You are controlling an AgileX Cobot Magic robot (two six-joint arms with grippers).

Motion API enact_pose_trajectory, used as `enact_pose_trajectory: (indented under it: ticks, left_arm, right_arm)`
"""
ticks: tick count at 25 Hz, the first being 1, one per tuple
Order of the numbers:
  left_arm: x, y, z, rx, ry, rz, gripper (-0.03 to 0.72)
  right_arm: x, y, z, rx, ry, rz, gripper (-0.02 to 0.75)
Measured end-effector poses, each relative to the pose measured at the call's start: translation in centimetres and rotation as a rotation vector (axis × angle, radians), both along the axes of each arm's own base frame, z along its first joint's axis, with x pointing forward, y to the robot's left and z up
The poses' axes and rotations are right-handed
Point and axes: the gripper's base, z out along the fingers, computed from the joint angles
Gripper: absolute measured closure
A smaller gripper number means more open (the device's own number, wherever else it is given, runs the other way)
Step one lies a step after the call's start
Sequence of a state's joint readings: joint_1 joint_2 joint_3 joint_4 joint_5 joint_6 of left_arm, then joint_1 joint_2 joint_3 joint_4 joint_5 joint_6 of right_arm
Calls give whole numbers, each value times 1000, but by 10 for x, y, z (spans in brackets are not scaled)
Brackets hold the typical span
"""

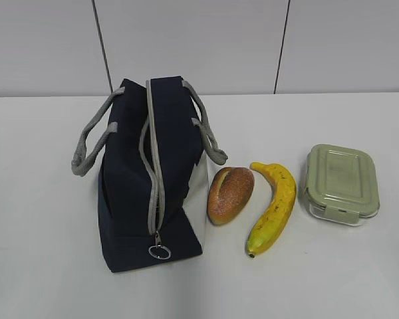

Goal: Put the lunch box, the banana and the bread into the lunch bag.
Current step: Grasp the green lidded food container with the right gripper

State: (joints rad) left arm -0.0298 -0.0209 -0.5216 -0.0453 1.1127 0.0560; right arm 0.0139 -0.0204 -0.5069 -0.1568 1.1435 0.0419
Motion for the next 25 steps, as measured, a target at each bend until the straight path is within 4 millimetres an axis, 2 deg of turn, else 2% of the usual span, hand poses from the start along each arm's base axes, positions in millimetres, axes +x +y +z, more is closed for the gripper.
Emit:
enact_pose_trajectory:
  ticks: [19, 23, 25]
  left_arm:
    - [2, 2, 2, 20, -2, 16, 453]
    - [15, 1, 22, 16, -28, 16, 453]
    - [29, 1, 33, 12, 3, 13, 453]
  right_arm:
    - [0, 0, 0, 0, 0, 0, 161]
    - [0, 0, 0, 0, 0, 0, 161]
    - [0, 0, 0, 0, 0, 0, 161]
